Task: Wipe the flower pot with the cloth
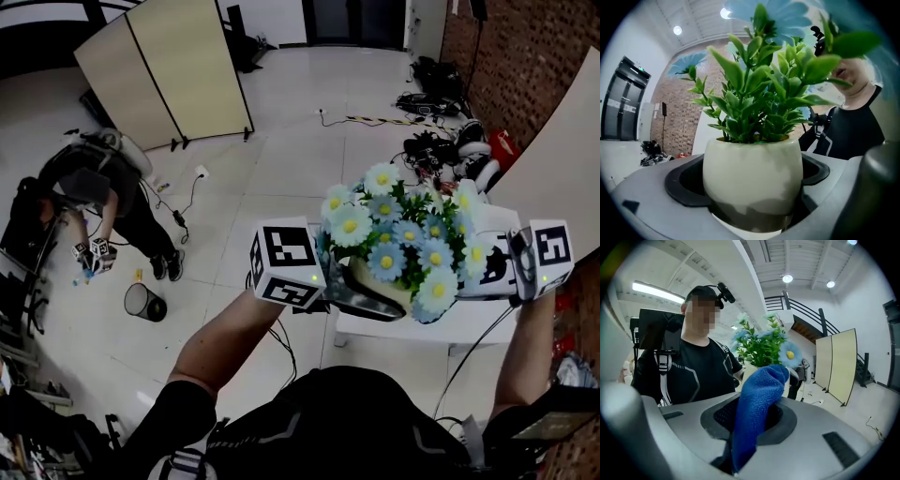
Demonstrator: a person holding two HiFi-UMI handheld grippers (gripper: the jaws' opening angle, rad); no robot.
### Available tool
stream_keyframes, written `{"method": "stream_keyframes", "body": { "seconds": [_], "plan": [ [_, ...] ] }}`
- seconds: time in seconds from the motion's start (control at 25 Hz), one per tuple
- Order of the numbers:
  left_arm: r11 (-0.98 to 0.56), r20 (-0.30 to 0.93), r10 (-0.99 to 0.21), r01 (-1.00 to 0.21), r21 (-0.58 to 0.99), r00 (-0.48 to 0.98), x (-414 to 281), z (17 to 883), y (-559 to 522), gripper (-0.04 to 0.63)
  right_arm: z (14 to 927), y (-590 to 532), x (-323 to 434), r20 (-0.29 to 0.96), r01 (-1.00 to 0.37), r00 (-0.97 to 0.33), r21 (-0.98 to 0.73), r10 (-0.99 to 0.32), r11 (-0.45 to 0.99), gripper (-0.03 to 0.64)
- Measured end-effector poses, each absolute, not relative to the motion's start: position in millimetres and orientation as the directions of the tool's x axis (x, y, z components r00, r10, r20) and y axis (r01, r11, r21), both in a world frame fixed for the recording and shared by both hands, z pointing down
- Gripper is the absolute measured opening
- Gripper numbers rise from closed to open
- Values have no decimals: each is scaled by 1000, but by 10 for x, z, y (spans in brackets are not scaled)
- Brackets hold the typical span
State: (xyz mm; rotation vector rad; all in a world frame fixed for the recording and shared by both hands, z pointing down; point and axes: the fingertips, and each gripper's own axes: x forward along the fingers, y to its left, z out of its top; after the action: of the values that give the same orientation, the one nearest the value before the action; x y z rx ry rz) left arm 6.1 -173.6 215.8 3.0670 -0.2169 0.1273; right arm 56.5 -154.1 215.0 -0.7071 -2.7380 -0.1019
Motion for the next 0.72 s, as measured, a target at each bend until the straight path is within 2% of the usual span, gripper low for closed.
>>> {"method": "stream_keyframes", "body": {
  "seconds": [0.12, 0.24, 0.4, 0.72],
  "plan": [
    [-987, 89, -152, -156, 40, 984, 40, 2116, -1748, 581, 2110, -1452, 558, 309, 487, -833, 12, 460, 873, 77],
    [-985, 85, -170, -171, 5, 982, 76, 2073, -1769, 581, 2087, -1777, 686, 273, 430, -870, 12, 411, 903, 77],
    [-994, 87, -106, -103, -43, 991, 295, 2072, -1449, 581, 2244, -2104, 768, 285, 370, -892, 13, 351, 929, 77],
    [-998, 126, -55, -51, -30, 991, 394, 2167, -1223, 581, 2204, -1614, 489, 348, 608, -742, -12, 573, 794, 77]
  ]
}}
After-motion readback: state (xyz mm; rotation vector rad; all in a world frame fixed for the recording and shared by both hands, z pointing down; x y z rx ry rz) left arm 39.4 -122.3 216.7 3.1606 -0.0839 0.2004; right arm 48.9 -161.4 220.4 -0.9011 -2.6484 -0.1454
